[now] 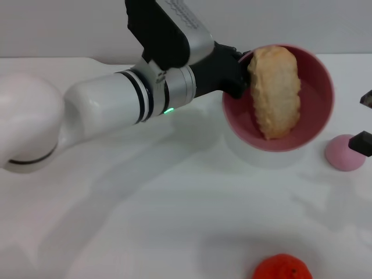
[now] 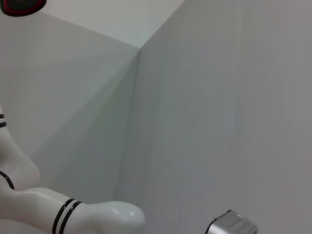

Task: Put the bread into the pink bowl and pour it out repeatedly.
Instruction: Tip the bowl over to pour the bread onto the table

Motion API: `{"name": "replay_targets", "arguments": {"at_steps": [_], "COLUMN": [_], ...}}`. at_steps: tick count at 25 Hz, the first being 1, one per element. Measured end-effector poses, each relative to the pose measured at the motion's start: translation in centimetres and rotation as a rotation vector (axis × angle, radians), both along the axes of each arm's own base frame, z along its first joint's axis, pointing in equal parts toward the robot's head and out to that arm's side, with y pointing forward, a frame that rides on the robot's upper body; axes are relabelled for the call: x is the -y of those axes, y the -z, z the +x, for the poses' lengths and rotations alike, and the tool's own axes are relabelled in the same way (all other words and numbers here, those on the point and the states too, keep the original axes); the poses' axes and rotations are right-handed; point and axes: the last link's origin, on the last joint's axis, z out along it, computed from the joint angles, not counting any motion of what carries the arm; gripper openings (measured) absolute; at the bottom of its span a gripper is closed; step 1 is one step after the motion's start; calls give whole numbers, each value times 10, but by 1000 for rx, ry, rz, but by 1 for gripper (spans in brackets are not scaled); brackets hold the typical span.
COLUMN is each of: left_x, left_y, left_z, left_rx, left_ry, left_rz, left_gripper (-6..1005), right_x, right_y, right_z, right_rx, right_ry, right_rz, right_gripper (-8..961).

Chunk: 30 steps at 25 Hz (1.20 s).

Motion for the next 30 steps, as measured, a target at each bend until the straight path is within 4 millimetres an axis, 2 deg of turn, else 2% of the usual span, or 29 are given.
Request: {"name": "replay_targets", "arguments": {"at_steps": [17, 30], "left_x": [-13, -9], "left_y": [-5, 1], "left_z": [-10, -14], "left_rx": [-144, -284], "left_ry": [45, 100], "left_rz": [227, 389], "left_gripper": [42, 42], "right_x": [0, -1], "right_y": [0, 2], "right_z": [-1, -4], "right_rx": [-10, -25], "right_ry": [-3, -15], "right_rz": [-5, -12], "right_gripper": [480, 481]}}
